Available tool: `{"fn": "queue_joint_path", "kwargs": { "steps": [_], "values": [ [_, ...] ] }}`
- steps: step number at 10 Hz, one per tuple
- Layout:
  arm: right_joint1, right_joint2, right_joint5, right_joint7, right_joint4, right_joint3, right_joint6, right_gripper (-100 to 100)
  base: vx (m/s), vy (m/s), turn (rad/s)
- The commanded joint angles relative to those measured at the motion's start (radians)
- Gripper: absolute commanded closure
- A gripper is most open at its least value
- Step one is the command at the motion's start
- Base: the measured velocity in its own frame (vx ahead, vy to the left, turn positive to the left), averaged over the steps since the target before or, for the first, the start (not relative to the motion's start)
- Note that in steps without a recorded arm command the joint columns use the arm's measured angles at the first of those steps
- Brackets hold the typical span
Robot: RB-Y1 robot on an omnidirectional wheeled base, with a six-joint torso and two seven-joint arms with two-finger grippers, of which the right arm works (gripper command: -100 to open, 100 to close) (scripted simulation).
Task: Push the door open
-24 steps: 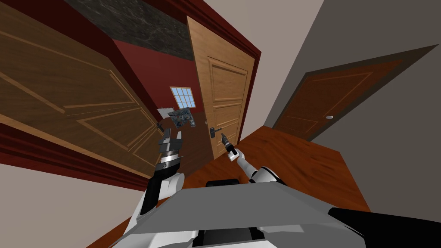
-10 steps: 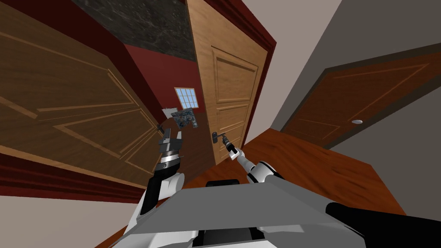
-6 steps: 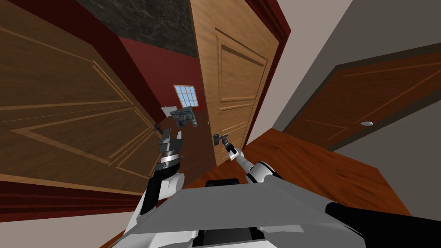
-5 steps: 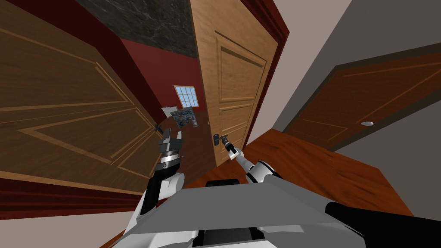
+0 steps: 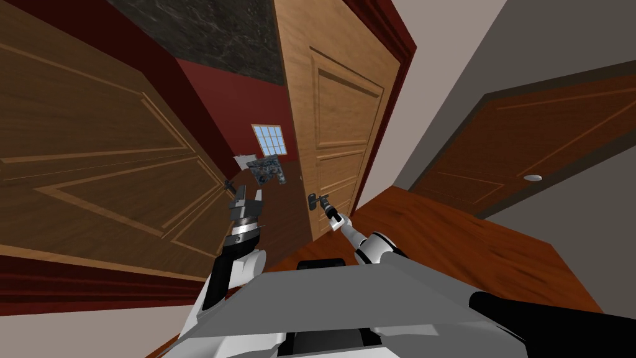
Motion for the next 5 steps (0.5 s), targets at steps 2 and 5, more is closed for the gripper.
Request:
{"fn": "queue_joint_path", "kwargs": {
  "steps": [2,5],
  "values": [
    [0.002,-0.013,-0.004,0.007,0.002,-0.014,0.006,100,0.101,0.126,-0.042],
    [0.003,-0.026,-0.011,0.015,-0.007,-0.033,0.007,100,0.114,0.119,-0.035]
  ]
}}
